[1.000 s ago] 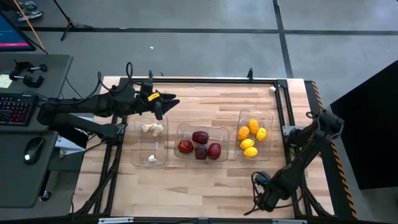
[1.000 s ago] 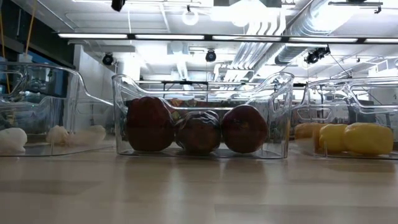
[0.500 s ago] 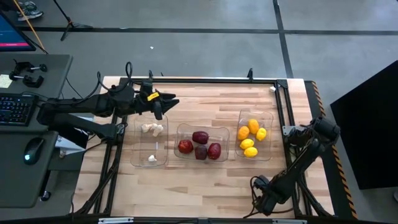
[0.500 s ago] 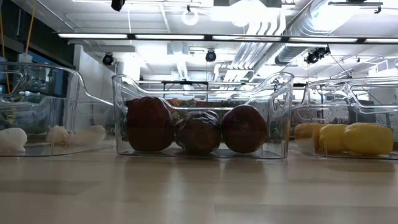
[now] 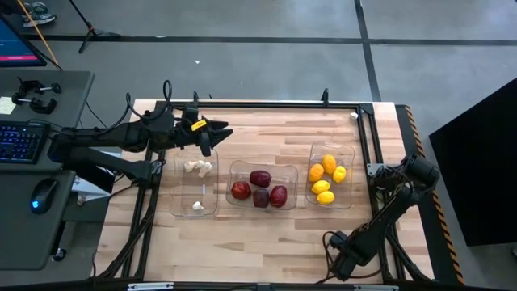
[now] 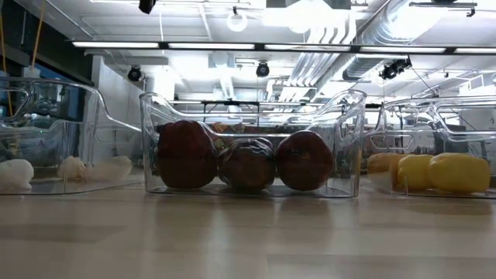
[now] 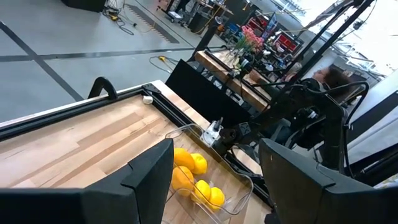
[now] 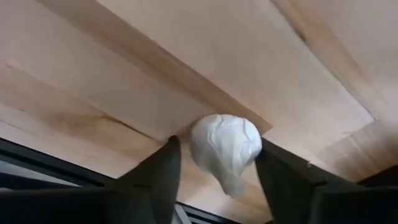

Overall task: Sort produce into baskets
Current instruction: Put the bottom white garlic into the left transparent bin, then put the white garlic into the left transparent bin

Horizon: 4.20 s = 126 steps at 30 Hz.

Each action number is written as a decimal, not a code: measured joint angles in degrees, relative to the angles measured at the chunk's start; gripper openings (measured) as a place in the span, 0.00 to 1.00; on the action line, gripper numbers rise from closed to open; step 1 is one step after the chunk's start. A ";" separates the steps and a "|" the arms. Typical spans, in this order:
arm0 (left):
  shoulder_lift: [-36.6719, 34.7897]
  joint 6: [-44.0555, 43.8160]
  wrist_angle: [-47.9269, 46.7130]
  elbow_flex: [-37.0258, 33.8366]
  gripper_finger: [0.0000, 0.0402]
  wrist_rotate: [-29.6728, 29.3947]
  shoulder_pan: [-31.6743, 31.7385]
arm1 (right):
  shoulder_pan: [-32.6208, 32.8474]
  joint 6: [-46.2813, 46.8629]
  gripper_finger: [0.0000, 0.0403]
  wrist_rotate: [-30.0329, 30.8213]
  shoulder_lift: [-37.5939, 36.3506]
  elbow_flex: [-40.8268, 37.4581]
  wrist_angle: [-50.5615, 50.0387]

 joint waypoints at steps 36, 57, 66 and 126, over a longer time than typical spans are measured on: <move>-4.68 -1.82 0.07 0.02 0.56 8.27 -7.65 | -44.33 -71.54 0.26 31.71 7.57 14.10 69.19; -7.86 1.90 0.02 0.07 0.56 -1.22 -9.14 | -50.70 -73.40 0.49 21.34 33.52 56.33 37.45; -8.95 2.93 0.15 0.07 0.56 -1.22 -9.11 | -53.32 -91.17 0.49 23.87 26.17 58.61 8.99; 12.57 10.76 19.76 0.04 0.56 35.07 44.98 | -110.42 -30.80 0.00 55.53 -14.63 -6.58 -1.62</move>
